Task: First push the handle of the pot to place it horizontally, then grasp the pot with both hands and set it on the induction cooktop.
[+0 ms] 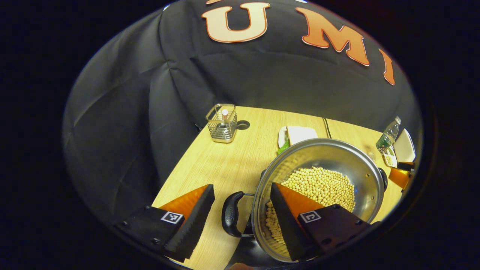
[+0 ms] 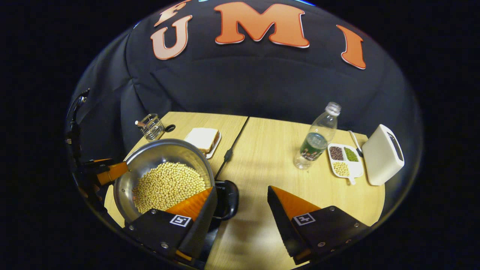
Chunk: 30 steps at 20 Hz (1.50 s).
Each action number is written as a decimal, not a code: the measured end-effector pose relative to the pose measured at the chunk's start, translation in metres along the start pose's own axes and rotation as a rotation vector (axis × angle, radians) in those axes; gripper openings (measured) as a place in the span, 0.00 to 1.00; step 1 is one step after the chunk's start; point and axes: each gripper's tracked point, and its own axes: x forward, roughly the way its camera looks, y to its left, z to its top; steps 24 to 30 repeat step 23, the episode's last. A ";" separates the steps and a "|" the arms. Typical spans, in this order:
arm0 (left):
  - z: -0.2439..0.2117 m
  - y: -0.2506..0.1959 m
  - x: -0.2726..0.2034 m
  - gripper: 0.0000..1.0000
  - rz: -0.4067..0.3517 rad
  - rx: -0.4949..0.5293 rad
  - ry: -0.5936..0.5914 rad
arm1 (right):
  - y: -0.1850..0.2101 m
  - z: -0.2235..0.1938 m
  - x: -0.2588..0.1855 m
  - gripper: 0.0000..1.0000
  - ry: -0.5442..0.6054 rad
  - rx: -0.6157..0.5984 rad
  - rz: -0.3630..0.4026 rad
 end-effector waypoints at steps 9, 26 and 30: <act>0.100 -0.080 -0.106 0.97 -0.007 0.051 -0.352 | -0.185 0.048 -0.170 0.92 -0.292 0.010 -0.136; 0.273 -0.193 -0.357 0.93 -0.259 -0.031 -0.928 | -0.364 0.172 -0.438 0.93 -0.781 -0.093 -0.394; 0.273 -0.193 -0.357 0.93 -0.259 -0.031 -0.928 | -0.364 0.172 -0.438 0.93 -0.781 -0.093 -0.394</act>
